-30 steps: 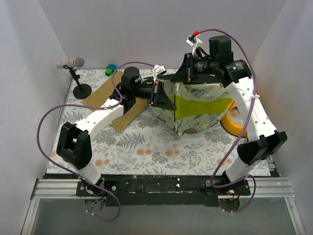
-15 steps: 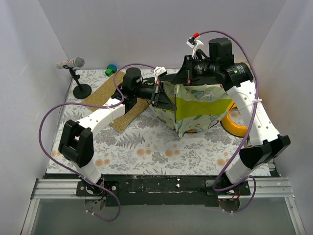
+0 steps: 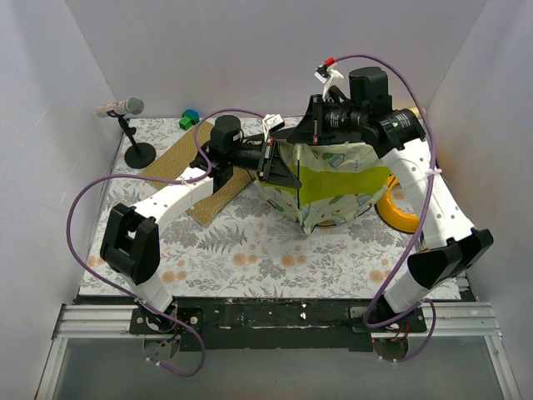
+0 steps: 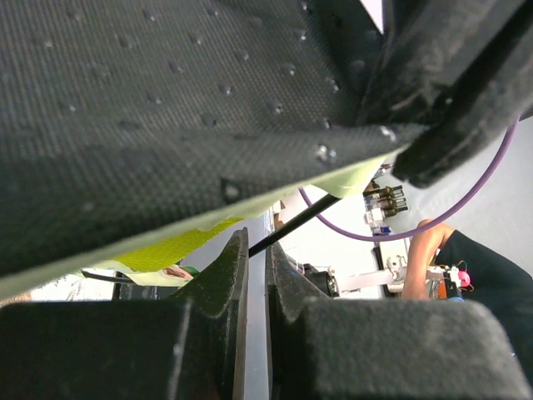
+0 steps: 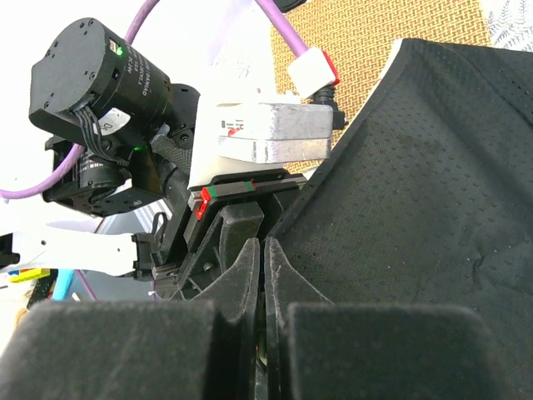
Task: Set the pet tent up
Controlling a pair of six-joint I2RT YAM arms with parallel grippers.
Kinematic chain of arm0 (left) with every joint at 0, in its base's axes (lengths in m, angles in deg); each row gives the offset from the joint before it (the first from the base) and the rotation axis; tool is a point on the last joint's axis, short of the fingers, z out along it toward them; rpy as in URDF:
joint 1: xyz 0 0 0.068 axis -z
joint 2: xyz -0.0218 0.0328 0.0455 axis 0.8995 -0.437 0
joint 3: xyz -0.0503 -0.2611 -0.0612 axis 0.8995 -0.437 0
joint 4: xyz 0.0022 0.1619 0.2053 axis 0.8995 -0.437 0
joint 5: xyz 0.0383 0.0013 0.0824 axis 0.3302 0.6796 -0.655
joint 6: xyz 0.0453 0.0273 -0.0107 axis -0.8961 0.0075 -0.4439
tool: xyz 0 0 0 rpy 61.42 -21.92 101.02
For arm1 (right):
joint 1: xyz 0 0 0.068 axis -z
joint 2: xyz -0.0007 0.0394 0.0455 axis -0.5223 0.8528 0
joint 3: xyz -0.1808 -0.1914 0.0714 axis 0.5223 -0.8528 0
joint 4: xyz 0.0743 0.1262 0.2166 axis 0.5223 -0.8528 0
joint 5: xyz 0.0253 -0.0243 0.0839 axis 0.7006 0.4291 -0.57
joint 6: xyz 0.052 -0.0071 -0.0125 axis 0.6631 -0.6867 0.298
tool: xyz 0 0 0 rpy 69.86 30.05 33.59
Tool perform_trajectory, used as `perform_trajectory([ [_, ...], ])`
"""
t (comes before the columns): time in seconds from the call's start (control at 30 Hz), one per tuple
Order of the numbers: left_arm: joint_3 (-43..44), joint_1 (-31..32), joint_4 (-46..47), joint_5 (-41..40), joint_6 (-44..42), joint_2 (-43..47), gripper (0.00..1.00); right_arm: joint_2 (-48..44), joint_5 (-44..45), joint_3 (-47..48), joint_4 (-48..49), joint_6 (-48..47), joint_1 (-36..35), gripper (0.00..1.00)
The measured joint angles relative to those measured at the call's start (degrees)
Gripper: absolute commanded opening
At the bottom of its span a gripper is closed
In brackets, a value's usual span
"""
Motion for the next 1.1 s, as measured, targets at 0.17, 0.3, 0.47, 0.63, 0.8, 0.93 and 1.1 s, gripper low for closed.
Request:
perform_trajectory([
  [0.17,0.0,0.0,-0.3,0.0,0.1,-0.1,0.00,-0.5,0.2,-1.0,0.9,-0.1,-0.5,0.01],
  [0.3,0.0,0.0,-0.9,0.0,0.0,-0.1,0.00,-2.5,0.2,-3.1,1.6,-0.5,-0.5,0.01],
  [0.47,0.0,-0.3,-1.0,0.1,0.2,-0.1,0.00,-6.4,0.2,-8.1,4.4,-1.8,-0.5,0.01],
  [0.63,0.0,-0.2,-1.0,0.3,0.2,-0.1,0.00,-8.6,0.0,-12.6,7.3,-2.4,-0.7,0.01],
  [0.8,0.0,0.4,-1.2,0.3,-0.3,-0.1,0.00,-8.6,0.0,-14.3,8.7,-2.8,-1.2,0.01],
  [0.93,0.0,0.6,-1.2,0.3,-0.7,-0.1,0.00,-8.7,-0.4,-14.5,9.3,-3.5,-1.4,0.01],
  [1.1,0.0,0.3,-1.0,0.4,-0.3,-0.1,0.00,-9.4,-1.4,-17.3,10.2,-4.7,-1.6,0.13],
])
